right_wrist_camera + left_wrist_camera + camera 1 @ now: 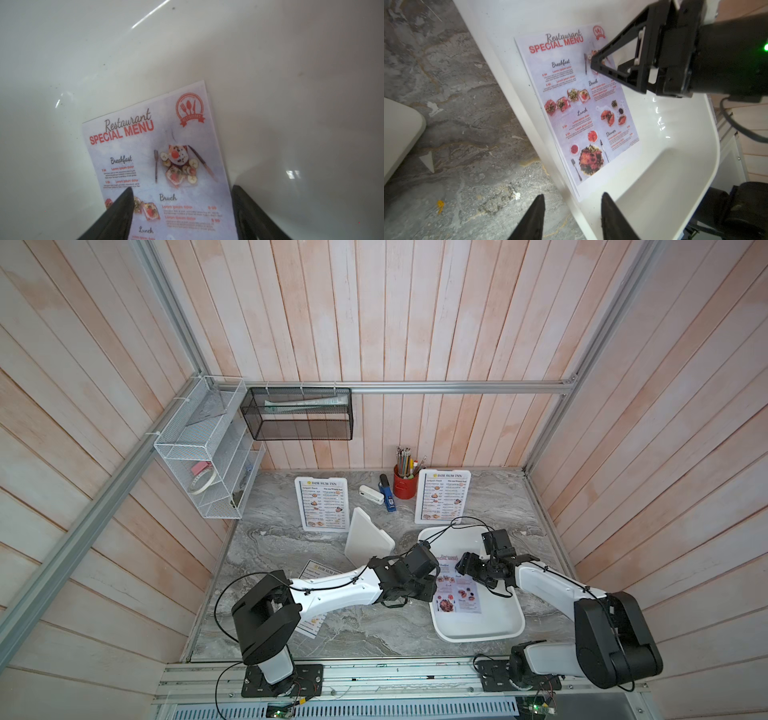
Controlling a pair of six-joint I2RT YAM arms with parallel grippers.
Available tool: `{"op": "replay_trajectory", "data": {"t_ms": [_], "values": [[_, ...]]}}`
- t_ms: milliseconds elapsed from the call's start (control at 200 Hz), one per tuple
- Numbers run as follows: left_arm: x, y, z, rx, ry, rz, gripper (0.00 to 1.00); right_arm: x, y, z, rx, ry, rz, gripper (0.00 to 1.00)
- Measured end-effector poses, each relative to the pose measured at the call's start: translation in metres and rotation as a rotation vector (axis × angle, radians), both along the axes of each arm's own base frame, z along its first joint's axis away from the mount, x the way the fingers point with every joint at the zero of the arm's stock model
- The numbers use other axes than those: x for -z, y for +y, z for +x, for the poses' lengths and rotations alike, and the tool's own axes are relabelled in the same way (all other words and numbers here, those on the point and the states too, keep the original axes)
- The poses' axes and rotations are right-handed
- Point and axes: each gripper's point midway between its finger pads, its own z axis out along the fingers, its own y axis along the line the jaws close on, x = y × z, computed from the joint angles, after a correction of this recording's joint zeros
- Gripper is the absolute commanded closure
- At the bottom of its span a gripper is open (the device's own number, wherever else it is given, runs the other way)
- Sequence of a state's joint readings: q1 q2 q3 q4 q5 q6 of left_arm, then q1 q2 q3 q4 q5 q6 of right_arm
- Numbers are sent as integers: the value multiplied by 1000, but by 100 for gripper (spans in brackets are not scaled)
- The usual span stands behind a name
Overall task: Replace the menus in the menu holders
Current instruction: Pick up the menu from the storage box.
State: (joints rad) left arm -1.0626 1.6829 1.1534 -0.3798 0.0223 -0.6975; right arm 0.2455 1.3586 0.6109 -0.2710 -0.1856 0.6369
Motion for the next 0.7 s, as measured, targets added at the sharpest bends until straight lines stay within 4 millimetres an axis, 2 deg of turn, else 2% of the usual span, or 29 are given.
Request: {"op": "replay_trajectory", "data": {"t_ms": [130, 220, 405, 560, 700], "values": [[-2, 0, 11, -23, -11, -21, 58, -1, 12, -2, -13, -1, 55, 36], [3, 0, 14, -30, -10, -13, 59, -2, 17, -3, -18, 1, 86, 39], [14, 3, 18, -45, -9, 16, 61, -4, 27, -7, -34, 18, 146, 40], [11, 5, 25, -63, -18, 13, 64, -5, 29, -8, -38, 24, 162, 41], [3, -1, 28, -60, -19, -20, 68, -4, 29, -8, -38, 25, 161, 41]]}}
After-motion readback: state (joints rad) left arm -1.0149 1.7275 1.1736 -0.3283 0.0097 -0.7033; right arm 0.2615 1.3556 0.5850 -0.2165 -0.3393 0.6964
